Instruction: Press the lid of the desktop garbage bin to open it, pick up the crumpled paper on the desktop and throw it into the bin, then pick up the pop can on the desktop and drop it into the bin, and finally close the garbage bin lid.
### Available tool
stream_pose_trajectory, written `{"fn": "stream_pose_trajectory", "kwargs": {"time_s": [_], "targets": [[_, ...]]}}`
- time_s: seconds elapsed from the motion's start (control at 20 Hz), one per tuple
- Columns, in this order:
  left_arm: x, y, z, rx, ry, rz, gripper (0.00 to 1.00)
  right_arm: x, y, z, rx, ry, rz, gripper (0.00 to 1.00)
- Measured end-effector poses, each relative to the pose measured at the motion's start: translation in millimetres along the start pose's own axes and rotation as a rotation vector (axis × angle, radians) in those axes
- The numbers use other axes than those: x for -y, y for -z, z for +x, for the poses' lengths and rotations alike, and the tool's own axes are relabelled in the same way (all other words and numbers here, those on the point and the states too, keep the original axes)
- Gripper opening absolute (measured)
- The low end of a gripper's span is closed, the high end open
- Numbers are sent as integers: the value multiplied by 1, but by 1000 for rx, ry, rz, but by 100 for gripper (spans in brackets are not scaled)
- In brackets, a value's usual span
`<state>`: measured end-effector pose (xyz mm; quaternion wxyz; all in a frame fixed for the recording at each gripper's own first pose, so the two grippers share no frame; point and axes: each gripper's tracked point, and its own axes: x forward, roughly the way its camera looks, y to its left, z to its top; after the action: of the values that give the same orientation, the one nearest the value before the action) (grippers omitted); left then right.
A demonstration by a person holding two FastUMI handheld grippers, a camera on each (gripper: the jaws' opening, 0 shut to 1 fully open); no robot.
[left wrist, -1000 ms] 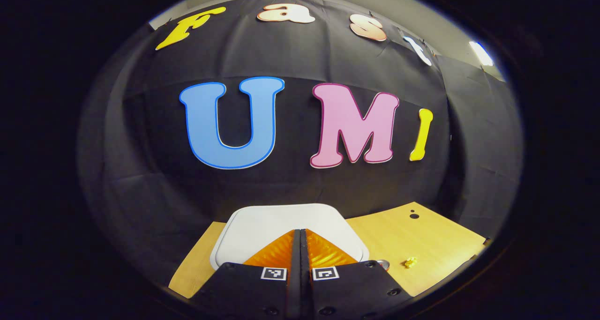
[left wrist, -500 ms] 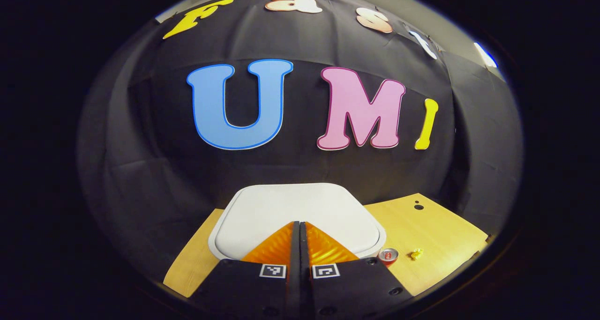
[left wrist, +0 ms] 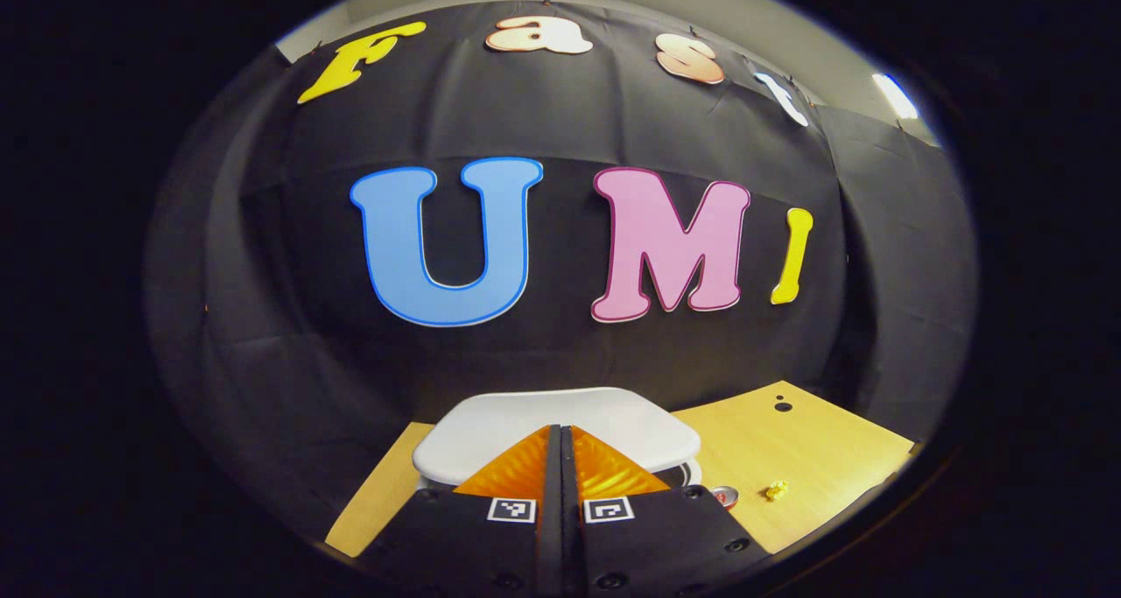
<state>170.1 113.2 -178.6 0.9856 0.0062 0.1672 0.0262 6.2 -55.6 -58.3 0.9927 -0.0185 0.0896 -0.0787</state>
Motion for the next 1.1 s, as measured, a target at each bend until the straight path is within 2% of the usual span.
{"fn": "stream_pose_trajectory", "kwargs": {"time_s": [0.2,0.5,0.6,0.85,0.9,1.0,1.05,1.1], "targets": [[15,-50,-20,94,28,42,5,0,-3,0,5,2,-4,97],[46,-108,-69,241,47,49,6,-1,3,7,-24,-7,-9,97],[60,-122,-85,274,69,24,7,-3,9,14,-42,-18,-7,97],[74,-131,-108,281,73,-15,22,-7,22,32,-79,-45,-38,97],[75,-130,-112,279,69,-22,28,-9,25,36,-93,-53,-39,97],[78,-120,-118,267,52,-29,84,-12,30,45,-104,-68,-37,97],[78,-116,-120,262,42,-27,96,-14,33,49,-107,-76,-38,97],[80,-114,-128,269,38,-33,96,-16,37,55,-111,-87,-43,97]]}}
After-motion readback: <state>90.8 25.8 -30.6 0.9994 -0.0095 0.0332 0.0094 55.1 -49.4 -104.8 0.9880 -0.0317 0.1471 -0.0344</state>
